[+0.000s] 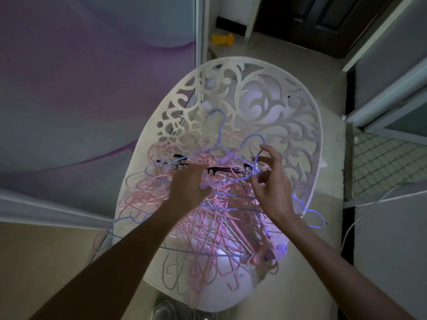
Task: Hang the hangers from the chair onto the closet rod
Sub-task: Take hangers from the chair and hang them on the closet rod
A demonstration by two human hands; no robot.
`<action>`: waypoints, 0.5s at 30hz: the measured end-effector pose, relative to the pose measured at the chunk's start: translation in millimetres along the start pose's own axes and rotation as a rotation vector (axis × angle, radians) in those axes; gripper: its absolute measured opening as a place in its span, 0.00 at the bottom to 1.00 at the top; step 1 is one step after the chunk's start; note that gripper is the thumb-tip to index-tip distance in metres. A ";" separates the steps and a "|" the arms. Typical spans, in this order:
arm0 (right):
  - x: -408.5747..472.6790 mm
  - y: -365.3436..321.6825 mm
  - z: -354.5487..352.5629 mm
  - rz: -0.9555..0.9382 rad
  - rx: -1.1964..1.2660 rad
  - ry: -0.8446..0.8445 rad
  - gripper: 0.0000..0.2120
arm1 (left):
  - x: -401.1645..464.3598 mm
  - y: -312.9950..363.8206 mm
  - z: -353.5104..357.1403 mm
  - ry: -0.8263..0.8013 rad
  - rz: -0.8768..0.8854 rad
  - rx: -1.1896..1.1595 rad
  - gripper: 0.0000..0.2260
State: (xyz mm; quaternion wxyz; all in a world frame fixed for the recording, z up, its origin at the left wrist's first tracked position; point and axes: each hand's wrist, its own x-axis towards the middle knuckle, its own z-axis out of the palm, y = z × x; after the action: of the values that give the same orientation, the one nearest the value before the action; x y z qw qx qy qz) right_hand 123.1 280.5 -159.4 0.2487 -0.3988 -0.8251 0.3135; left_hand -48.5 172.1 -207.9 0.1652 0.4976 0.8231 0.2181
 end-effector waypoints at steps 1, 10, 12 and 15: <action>-1.2 -2.0 0.0 0.031 0.057 0.024 0.29 | 2.0 2.1 -1.2 0.026 0.018 0.021 0.28; 17.6 -6.7 -7.5 0.199 0.083 -0.339 0.10 | -8.6 -1.8 -26.4 -0.198 0.009 -0.375 0.13; 21.7 7.1 -2.1 0.170 -0.141 -0.456 0.04 | -9.5 -24.0 -37.1 -0.228 -0.039 -0.313 0.26; 20.0 20.6 11.6 0.179 -0.403 -0.558 0.11 | -17.2 -67.8 -55.0 -0.324 -0.276 0.021 0.29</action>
State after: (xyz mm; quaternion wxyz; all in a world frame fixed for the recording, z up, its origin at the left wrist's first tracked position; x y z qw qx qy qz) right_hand 114.7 303.1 -178.8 -0.0984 -0.4095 -0.8684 0.2616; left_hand -118.3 118.3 -195.7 0.3186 0.4103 0.8484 0.1021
